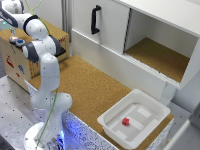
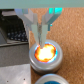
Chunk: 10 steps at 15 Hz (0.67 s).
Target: Turn on the red light
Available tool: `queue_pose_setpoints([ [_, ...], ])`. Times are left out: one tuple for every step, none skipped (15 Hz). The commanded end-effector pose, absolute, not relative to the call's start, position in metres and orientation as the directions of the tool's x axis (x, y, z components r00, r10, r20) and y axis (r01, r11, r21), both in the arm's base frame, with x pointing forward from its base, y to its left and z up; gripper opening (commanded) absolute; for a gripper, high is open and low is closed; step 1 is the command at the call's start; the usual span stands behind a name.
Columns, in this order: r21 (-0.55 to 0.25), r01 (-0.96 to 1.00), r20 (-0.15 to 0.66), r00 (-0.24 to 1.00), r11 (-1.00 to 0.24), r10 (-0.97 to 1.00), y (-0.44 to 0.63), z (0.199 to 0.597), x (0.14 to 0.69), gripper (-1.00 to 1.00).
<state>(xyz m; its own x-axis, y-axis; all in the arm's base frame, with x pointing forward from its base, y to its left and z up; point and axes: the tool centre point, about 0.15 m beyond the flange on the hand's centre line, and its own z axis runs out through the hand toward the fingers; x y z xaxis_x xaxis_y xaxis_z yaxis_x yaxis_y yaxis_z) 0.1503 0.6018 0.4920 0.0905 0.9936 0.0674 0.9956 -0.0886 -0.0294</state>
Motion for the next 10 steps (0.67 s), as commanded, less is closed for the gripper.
queue_pose_setpoints([
  [-0.011, 0.984, -0.019, 0.178, -0.178, 0.984, 0.589, 0.538, 0.17, 1.0],
  [-0.012, 0.98, -0.029, 0.2, -0.201, 0.979, 0.582, 0.533, 0.174, 1.0],
  [-0.027, 0.976, -0.014, 0.218, -0.218, 0.976, 0.575, 0.53, 0.18, 1.0],
  [-0.036, 0.968, -0.007, 0.247, -0.247, 0.969, 0.564, 0.526, 0.187, 1.0],
  [-0.06, 0.959, 0.014, 0.277, -0.275, 0.961, 0.553, 0.522, 0.194, 1.0],
  [-0.087, 0.948, 0.032, 0.31, -0.307, 0.95, 0.539, 0.517, 0.2, 1.0],
  [-0.096, 0.937, 0.028, 0.339, -0.335, 0.94, 0.527, 0.513, 0.206, 1.0],
  [-0.11, 0.92, 0.042, 0.382, -0.376, 0.923, 0.509, 0.511, 0.213, 1.0],
  [-0.108, 0.905, 0.036, 0.418, -0.412, 0.908, 0.491, 0.508, 0.219, 1.0],
  [-0.112, 0.885, 0.043, 0.459, -0.452, 0.888, 0.471, 0.507, 0.223, 1.0],
])
